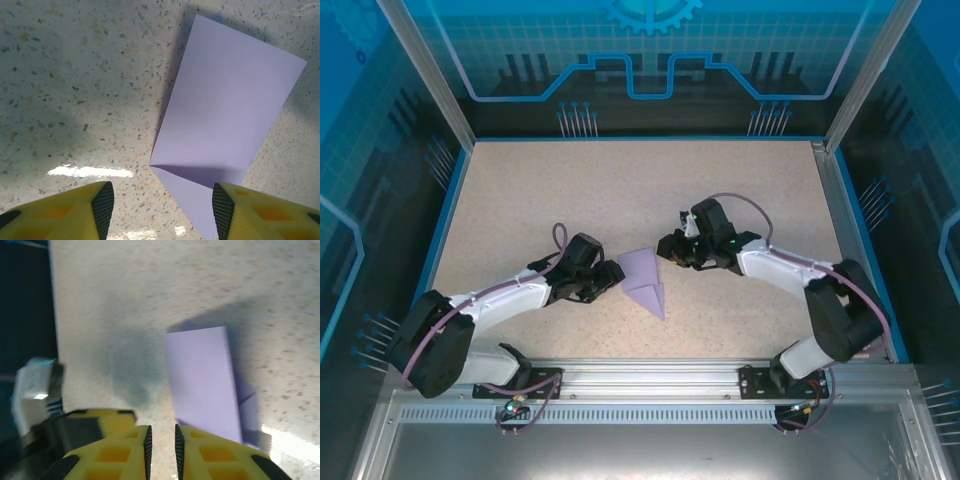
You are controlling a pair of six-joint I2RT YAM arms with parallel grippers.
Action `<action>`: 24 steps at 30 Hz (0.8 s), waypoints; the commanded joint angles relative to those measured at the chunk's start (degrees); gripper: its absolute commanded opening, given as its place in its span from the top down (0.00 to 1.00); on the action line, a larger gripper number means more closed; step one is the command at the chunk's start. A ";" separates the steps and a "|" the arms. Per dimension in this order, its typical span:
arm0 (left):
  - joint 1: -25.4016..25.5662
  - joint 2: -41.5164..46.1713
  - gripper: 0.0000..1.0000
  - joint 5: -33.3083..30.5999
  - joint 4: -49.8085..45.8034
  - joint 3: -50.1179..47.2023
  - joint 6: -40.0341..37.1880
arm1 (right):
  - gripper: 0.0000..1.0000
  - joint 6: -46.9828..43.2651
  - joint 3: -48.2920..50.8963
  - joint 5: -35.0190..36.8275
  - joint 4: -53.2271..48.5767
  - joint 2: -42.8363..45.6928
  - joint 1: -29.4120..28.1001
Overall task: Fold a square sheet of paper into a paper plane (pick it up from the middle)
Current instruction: Fold the wing for the fifth time at the center of the table.
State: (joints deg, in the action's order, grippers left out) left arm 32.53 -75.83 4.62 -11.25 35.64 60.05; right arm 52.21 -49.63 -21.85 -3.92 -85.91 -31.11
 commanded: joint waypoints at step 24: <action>0.36 -8.01 0.39 5.56 5.14 3.78 1.25 | 0.91 -8.56 2.74 -10.78 -0.34 -16.21 -0.86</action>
State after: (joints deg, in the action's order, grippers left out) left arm 32.53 -83.02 8.32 -6.85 37.17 61.41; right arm 42.46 -49.45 -29.08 -7.55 -99.33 -33.74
